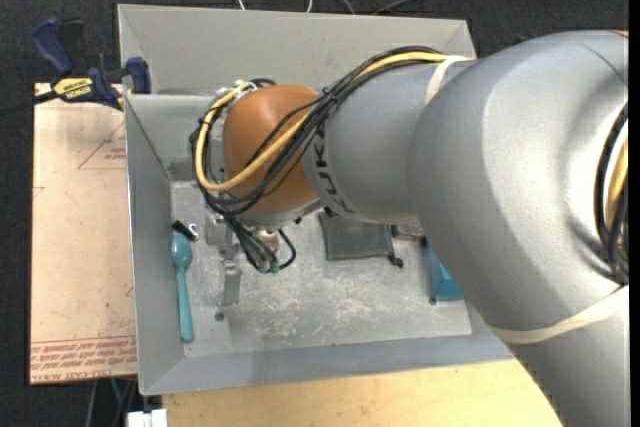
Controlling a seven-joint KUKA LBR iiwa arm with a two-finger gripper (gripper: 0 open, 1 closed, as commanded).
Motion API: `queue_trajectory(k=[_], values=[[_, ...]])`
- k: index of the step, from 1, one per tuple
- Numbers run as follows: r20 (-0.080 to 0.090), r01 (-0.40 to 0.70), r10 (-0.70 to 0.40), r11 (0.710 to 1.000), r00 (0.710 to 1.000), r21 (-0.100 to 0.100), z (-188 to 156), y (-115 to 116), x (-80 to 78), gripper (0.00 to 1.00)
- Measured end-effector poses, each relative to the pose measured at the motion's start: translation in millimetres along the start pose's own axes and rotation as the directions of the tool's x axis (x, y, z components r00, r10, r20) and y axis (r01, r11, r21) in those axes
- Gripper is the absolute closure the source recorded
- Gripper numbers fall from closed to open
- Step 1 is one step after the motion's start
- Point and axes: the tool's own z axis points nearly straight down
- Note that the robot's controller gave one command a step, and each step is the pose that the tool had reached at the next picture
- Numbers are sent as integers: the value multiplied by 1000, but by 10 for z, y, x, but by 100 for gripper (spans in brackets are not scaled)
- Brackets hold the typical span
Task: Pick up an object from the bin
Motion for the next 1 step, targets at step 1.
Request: queue_trajectory(k=[1], values=[[-3, 269, -269, 963, 963, 0, -231, -51, -31, 0]])
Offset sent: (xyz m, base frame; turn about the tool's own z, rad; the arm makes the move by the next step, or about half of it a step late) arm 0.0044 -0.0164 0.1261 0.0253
